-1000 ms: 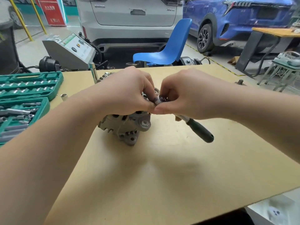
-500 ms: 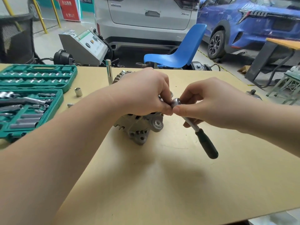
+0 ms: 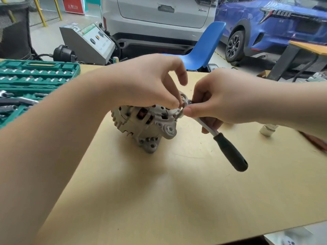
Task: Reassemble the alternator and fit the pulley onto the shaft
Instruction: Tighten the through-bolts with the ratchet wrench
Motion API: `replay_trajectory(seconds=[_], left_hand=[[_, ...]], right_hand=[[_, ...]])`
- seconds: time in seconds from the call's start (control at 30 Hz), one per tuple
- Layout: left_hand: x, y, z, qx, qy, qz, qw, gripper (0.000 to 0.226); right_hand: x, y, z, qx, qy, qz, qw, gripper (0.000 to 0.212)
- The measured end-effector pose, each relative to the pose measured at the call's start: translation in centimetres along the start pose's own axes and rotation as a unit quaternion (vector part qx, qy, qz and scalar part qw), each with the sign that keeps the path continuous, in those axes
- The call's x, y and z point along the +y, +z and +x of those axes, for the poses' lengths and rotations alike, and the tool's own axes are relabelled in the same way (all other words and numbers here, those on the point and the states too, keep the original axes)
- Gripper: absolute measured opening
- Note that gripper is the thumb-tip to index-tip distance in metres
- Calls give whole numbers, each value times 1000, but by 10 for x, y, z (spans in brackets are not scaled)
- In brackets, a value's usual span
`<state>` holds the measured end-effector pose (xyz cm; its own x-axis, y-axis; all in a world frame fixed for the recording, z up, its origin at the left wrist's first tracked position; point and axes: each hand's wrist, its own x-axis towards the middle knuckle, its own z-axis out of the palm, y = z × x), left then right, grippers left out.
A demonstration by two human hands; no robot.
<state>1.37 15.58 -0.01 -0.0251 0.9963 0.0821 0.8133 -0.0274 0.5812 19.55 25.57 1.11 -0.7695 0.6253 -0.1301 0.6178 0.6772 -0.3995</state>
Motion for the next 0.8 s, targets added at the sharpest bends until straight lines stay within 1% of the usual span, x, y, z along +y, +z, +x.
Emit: replay_trajectory(seconds=[0.1,0.17,0.2,0.27,0.3,0.4,0.47,0.5,0.53,0.6,0.63,0.67,0.7,0.73,0.8], left_hand=[[1,1,1,-11,-2,28,1000,36],[1,2,1,-13,-7,31,999,39],[0,3,1,-16,-7,35,999,39],[-1,4,2,-21,-5,42,999,37],[-2,5,2,-21,-4,43,999,36],[-4,5,3,-18,8,37,999,31],[-5,5,3,-16,11,23,1000,28],[-6,5,3,-14,12,17,1000,28],[-5,7,3,-11,12,15,1000,29],[-2,13,3,2,10,27,1000,36],[-1,17,4,14,11,35,999,40],[0,21,5,30,12,40,999,43],[1,24,6,47,15,41,998,44],[1,26,7,59,18,40,997,44],[0,28,8,70,26,36,997,45]], right_hand=[[-1,1,0,-8,28,74,997,33],[-2,0,1,-16,37,73,997,33],[-1,0,0,-16,33,53,998,32],[2,-1,-1,16,-17,-56,998,29],[4,-2,-2,39,-53,-116,991,26],[8,-2,-8,80,-176,-225,955,13],[14,-2,-7,82,-244,-282,924,14],[15,-2,-6,83,-238,-279,927,15],[14,-1,-6,85,-208,-249,942,15],[8,0,-5,67,-110,-124,984,24],[5,1,-4,41,-63,-44,996,28],[2,2,-4,17,-20,28,999,31],[-1,2,-3,1,11,68,998,33],[-3,1,-3,-5,22,66,998,34],[-3,-3,-2,20,-19,-54,998,34]])
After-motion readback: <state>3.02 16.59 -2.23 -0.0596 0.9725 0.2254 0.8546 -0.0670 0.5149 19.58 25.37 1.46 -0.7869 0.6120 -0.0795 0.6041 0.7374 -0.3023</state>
